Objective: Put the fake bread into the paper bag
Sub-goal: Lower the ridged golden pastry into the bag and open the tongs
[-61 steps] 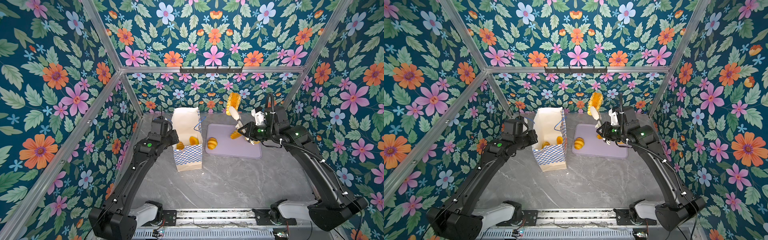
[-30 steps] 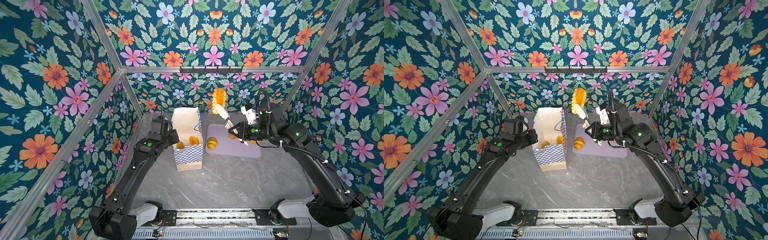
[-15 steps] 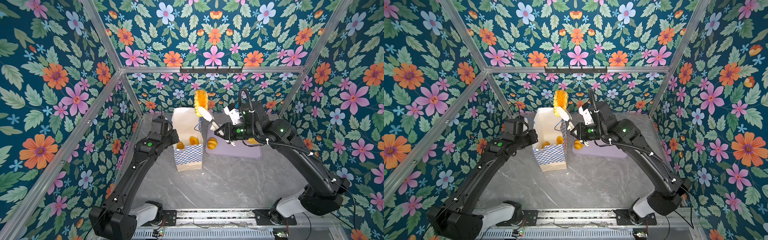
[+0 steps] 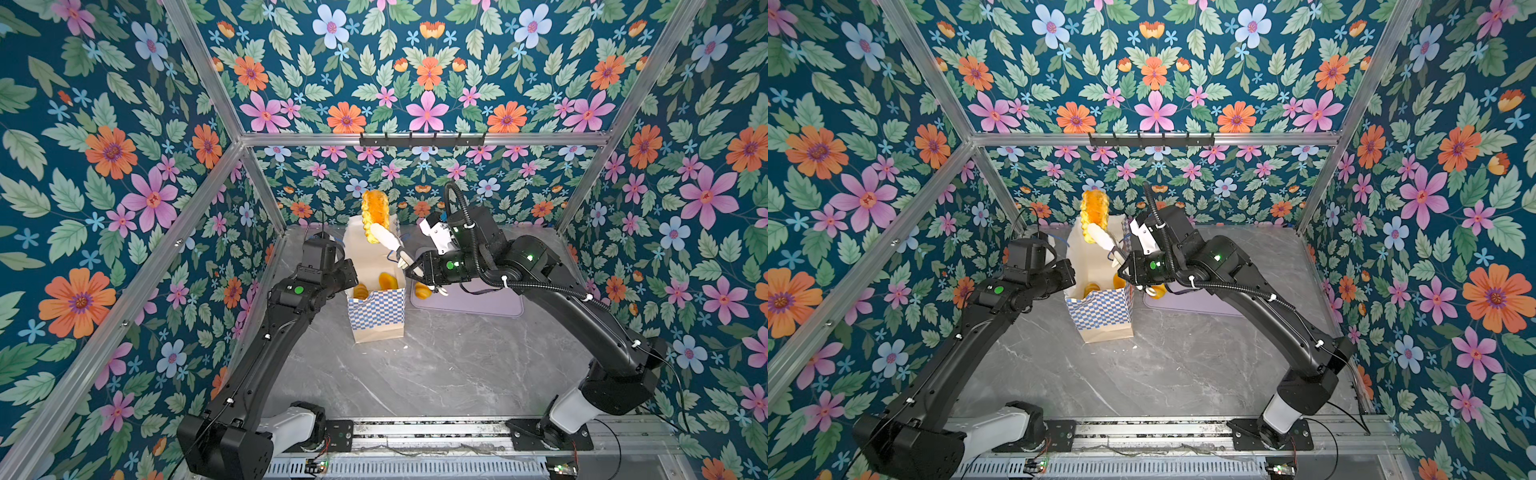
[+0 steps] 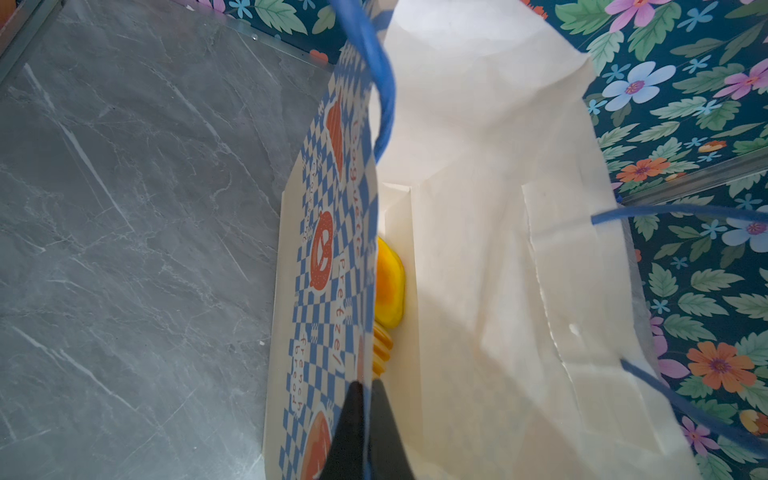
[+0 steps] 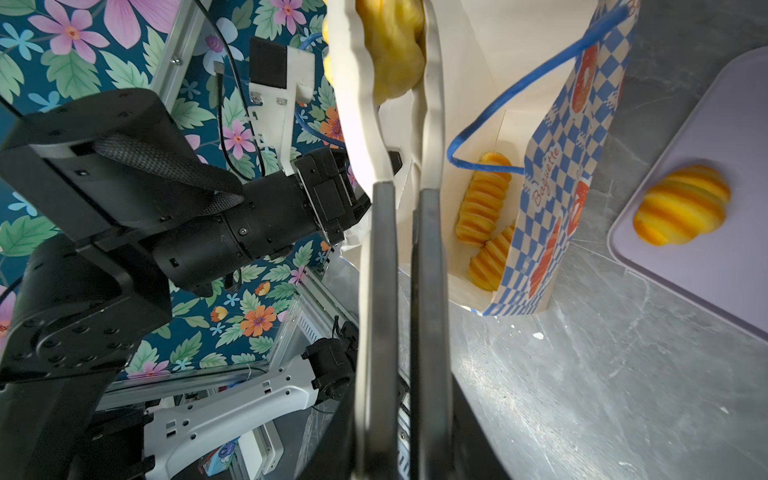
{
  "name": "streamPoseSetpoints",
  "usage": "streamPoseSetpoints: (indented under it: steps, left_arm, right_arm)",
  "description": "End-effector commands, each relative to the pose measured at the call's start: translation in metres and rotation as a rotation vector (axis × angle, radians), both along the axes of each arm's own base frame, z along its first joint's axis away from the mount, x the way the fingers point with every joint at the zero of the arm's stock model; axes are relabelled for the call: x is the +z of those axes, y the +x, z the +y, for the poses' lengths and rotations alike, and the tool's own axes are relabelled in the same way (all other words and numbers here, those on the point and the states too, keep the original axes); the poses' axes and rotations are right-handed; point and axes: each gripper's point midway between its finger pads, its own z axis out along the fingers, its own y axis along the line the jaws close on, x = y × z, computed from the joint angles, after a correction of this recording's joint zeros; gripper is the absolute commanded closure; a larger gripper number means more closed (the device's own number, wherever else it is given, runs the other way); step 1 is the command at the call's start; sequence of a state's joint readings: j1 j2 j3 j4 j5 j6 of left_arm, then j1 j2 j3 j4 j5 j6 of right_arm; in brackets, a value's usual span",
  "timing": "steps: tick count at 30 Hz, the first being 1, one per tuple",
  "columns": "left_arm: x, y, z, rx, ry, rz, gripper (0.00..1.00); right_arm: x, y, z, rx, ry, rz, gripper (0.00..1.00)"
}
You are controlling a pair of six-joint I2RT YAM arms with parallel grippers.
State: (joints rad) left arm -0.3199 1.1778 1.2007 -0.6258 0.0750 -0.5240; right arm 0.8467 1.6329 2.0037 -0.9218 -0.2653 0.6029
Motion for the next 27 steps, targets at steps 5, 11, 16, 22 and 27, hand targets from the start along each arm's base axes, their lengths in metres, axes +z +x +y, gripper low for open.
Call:
streamPoseSetpoints:
  steps: [5, 11, 16, 22, 27]
  left_arm:
    - [0.004, 0.001, 0.001, 0.006, -0.008, -0.024, 0.96]
    - [0.005, 0.0, 0.001, 0.006, -0.008, -0.025, 0.96]
    - [0.005, 0.0, 0.001, 0.006, -0.009, -0.026, 0.96]
    - [0.004, -0.001, 0.001, 0.005, -0.008, -0.024, 0.96]
    - [0.004, 0.0, 0.0, 0.004, -0.01, -0.023, 0.96]
  right_arm:
    - [0.0, 0.001, 0.009, 0.0, 0.013, 0.002, 0.78]
    - [-0.025, 0.006, 0.015, -0.002, -0.037, 0.046, 0.77]
    - [-0.042, 0.006, 0.015, -0.001, -0.071, 0.079, 0.77]
    - [-0.055, 0.005, 0.011, -0.009, -0.104, 0.094, 0.77]
    - [-0.065, 0.005, 0.007, -0.016, -0.135, 0.107, 0.75]
